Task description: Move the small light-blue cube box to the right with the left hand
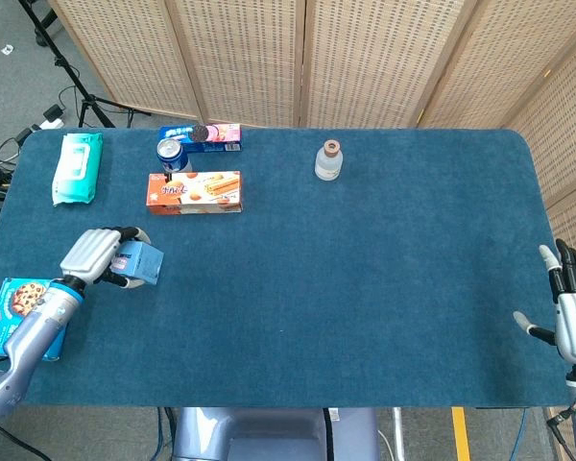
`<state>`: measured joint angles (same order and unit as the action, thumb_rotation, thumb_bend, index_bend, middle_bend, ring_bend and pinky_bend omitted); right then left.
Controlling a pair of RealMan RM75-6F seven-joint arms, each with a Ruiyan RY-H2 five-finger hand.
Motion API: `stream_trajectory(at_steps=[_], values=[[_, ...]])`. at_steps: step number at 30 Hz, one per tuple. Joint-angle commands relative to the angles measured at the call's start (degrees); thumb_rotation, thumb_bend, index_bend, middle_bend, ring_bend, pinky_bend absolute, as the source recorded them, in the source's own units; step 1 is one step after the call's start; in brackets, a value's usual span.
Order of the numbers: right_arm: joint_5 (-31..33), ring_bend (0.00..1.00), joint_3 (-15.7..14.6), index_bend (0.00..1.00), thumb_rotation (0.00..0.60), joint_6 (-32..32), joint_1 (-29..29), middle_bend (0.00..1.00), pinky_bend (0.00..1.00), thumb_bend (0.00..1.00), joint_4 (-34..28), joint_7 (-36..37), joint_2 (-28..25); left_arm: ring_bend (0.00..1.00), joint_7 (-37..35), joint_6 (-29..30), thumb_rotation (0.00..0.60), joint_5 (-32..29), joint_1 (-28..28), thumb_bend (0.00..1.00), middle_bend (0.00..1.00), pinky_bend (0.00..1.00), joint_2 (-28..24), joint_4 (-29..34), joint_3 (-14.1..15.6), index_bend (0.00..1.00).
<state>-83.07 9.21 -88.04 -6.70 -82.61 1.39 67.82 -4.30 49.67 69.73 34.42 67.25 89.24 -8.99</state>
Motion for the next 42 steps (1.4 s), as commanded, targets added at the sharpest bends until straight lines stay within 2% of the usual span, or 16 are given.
stream_trajectory(at_steps=[1,4,10,11,12,14,15,16,18,19,23,27,31,37,42], values=[[0.2,0.00,0.1,0.00,0.600,0.1,0.1,0.00,0.00,0.00,0.1,0.5,-0.2,0.48,16.5,0.9,0.600,-13.4,2.0,0.24,0.61,0.45,1.1,7.9,1.4,0.67],[0.2,0.00,0.0,0.00,0.600,0.1,0.1,0.00,0.00,0.00,0.1,0.7,-0.3,0.48,23.3,3.7,0.600,-19.2,2.8,0.24,0.61,0.45,3.0,9.2,2.2,0.67],[0.0,0.00,-0.1,0.00,0.600,0.1,0.1,0.00,0.00,0.00,-0.1,0.6,-0.3,0.48,26.8,4.9,0.600,-25.3,3.0,0.24,0.61,0.45,5.0,10.2,3.7,0.67],[0.0,0.00,-0.1,0.00,0.600,0.1,0.1,0.00,0.00,0.00,-0.1,0.6,-0.3,0.48,27.4,5.2,0.600,-26.1,3.1,0.24,0.60,0.45,5.2,10.2,3.9,0.67],[-0.1,0.00,-0.1,0.00,0.600,0.1,0.1,0.00,0.00,0.00,-0.2,0.6,-0.4,0.46,27.8,5.6,0.600,-26.9,3.0,0.23,0.54,0.45,5.5,10.2,4.1,0.64],[-0.2,0.00,-0.1,0.00,0.600,-0.1,0.1,0.00,0.00,0.00,-0.2,0.7,-0.4,0.33,28.1,6.3,0.600,-27.9,2.8,0.18,0.33,0.41,5.9,10.3,4.4,0.48],[-0.2,0.00,-0.1,0.00,0.600,-0.2,0.2,0.00,0.00,0.00,-0.3,0.7,-0.4,0.20,28.0,6.0,0.600,-28.0,2.7,0.13,0.17,0.34,5.9,10.5,4.7,0.33],[-0.3,0.00,-0.1,0.00,0.600,-0.2,0.2,0.00,0.00,0.00,-0.3,0.8,-0.5,0.09,27.3,5.2,0.600,-27.8,2.6,0.09,0.06,0.25,5.5,10.9,4.9,0.18],[-0.3,0.00,-0.1,0.00,0.600,-0.3,0.2,0.00,0.00,0.00,-0.4,0.9,-0.5,0.00,25.0,3.3,0.600,-26.8,2.2,0.03,0.00,0.14,4.4,11.7,5.0,0.03],[-0.3,0.00,-0.1,0.00,0.600,-0.3,0.3,0.00,0.00,0.00,-0.4,1.0,-0.6,0.00,23.5,2.9,0.600,-25.9,1.7,0.01,0.00,0.10,4.0,12.2,4.9,0.01],[-0.4,0.00,-0.1,0.00,0.600,-0.6,0.4,0.00,0.00,0.00,-0.6,1.5,-0.9,0.00,17.2,3.5,0.600,-19.4,-1.4,0.00,0.00,0.01,1.5,14.2,5.1,0.00],[-0.7,0.00,-0.1,0.00,0.600,-0.9,0.6,0.00,0.00,0.00,-0.7,2.2,-1.2,0.00,9.7,6.2,0.600,-9.1,-5.5,0.00,0.00,0.00,-0.8,15.5,6.2,0.00],[-1.0,0.00,-0.2,0.00,0.600,-1.4,0.8,0.00,0.00,0.00,-0.9,2.9,-1.4,0.00,4.5,8.7,0.600,-1.9,-8.2,0.00,0.00,0.00,-1.7,15.0,7.4,0.00],[-1.2,0.00,-0.2,0.00,0.600,-1.8,1.0,0.00,0.00,0.00,-1.0,3.5,-1.7,0.00,3.1,11.0,0.600,1.2,-10.0,0.00,0.00,0.00,-0.9,12.4,8.2,0.00],[-1.1,0.00,-0.2,0.00,0.600,-1.6,1.0,0.00,0.00,0.00,-1.0,3.5,-1.8,0.00,1.5,10.4,0.600,2.5,-10.2,0.00,0.00,0.00,0.8,8.0,8.4,0.00]])
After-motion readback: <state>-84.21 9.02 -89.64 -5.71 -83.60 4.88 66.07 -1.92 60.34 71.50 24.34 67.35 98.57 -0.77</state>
